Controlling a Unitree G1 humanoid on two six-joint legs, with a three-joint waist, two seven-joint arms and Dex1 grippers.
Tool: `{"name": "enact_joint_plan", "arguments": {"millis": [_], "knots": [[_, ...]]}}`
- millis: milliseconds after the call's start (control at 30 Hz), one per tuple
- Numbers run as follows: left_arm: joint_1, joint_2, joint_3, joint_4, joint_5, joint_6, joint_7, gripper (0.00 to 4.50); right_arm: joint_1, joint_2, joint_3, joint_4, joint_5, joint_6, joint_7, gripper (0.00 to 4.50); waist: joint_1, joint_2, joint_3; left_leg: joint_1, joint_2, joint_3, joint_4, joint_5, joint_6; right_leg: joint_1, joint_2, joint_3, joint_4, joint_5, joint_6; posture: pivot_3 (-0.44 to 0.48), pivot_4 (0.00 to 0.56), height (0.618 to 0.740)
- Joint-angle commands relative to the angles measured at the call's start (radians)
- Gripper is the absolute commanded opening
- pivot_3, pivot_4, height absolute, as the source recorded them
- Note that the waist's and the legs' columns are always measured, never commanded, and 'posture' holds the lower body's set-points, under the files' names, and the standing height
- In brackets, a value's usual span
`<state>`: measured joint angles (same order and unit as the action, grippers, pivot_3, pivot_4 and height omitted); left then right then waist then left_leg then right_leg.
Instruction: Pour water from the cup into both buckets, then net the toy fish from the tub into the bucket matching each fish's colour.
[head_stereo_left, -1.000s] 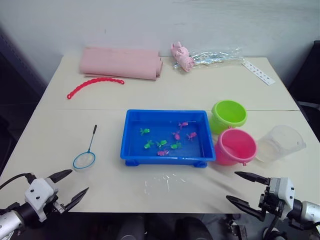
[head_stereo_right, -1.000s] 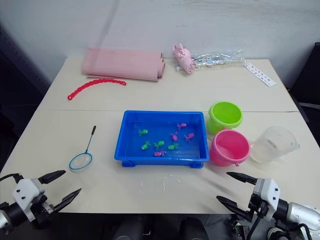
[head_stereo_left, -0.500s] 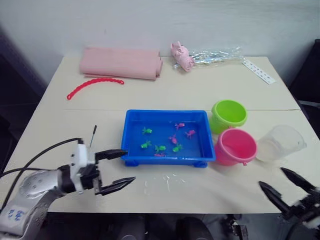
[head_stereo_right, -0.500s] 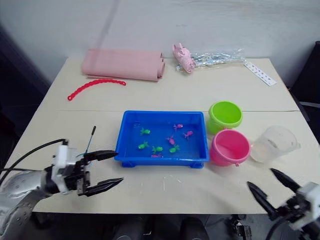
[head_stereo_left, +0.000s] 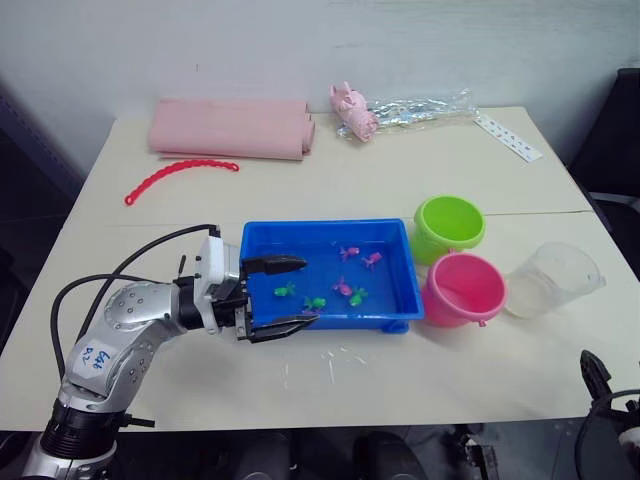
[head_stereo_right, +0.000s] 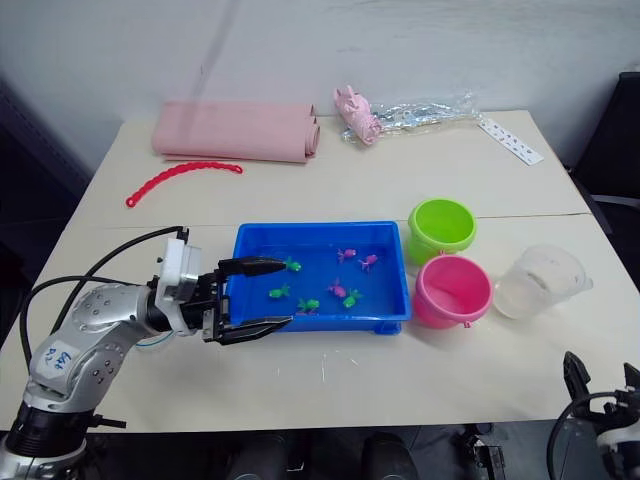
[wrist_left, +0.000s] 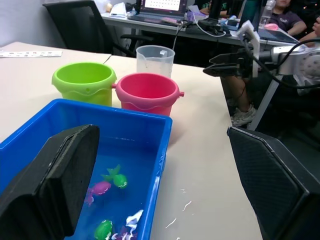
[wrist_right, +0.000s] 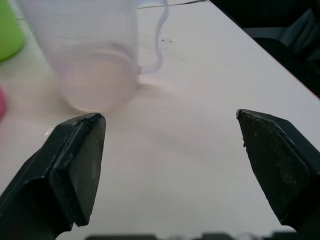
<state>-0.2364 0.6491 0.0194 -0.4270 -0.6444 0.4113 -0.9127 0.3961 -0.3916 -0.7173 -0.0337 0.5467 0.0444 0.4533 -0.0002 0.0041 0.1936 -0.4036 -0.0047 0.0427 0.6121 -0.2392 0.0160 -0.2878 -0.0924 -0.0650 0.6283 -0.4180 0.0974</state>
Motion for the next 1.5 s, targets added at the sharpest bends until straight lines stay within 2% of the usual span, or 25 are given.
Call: {"name": "enact_joint_plan", "arguments": {"millis": [33,167,433,700,1100,1500], "knots": [[-0.013,-0.003,0.008,-0.031,-0.002,0.007,0.011,4.48,-0.049,-0.051,-0.030,0.070,-0.018,-0.013,-0.014,4.50,0.000,0.000,0.000,0.000,0.000,0.000,0.001,0.000,0.000,0.000,0.000,0.000,0.000,0.000,0.000,0.000,0.150,0.740],[0.022,0.002,0.018,-0.054,0.009,0.007,0.023,4.48,-0.155,-0.115,-0.011,0.183,-0.024,-0.013,0.010,4.50,-0.001,0.000,0.000,0.000,0.000,0.001,0.001,0.001,0.002,0.000,0.000,0.001,0.001,0.000,0.000,0.000,0.150,0.740],[0.058,-0.003,0.009,-0.080,0.017,0.016,0.043,4.48,-0.378,-0.230,0.022,0.503,-0.034,-0.093,0.161,4.50,-0.001,0.000,0.000,0.000,0.000,0.001,0.002,0.002,0.003,0.000,0.000,0.000,0.001,0.000,0.000,0.000,0.150,0.740],[0.045,0.004,0.017,-0.068,0.023,0.018,0.041,4.48,-0.493,-0.306,0.051,0.695,-0.065,-0.136,0.244,4.50,0.000,0.000,0.000,0.000,0.000,0.002,0.002,0.002,0.003,0.000,0.000,0.000,0.001,0.000,0.000,0.000,0.150,0.740],[0.029,0.021,0.023,-0.047,0.036,0.013,0.026,4.48,-0.597,-0.357,0.086,0.805,-0.076,-0.101,0.315,4.50,-0.002,0.000,0.000,0.000,0.000,0.002,0.003,0.002,0.003,0.000,0.000,0.001,0.001,0.000,0.001,0.000,0.150,0.740],[0.013,0.051,0.037,-0.035,0.033,0.019,0.009,4.48,-0.749,-0.430,0.159,1.034,-0.144,-0.133,0.374,4.50,-0.002,0.000,0.000,-0.001,0.000,0.003,0.003,0.002,0.003,0.000,0.000,0.001,0.000,0.000,0.001,0.000,0.150,0.740]]}}
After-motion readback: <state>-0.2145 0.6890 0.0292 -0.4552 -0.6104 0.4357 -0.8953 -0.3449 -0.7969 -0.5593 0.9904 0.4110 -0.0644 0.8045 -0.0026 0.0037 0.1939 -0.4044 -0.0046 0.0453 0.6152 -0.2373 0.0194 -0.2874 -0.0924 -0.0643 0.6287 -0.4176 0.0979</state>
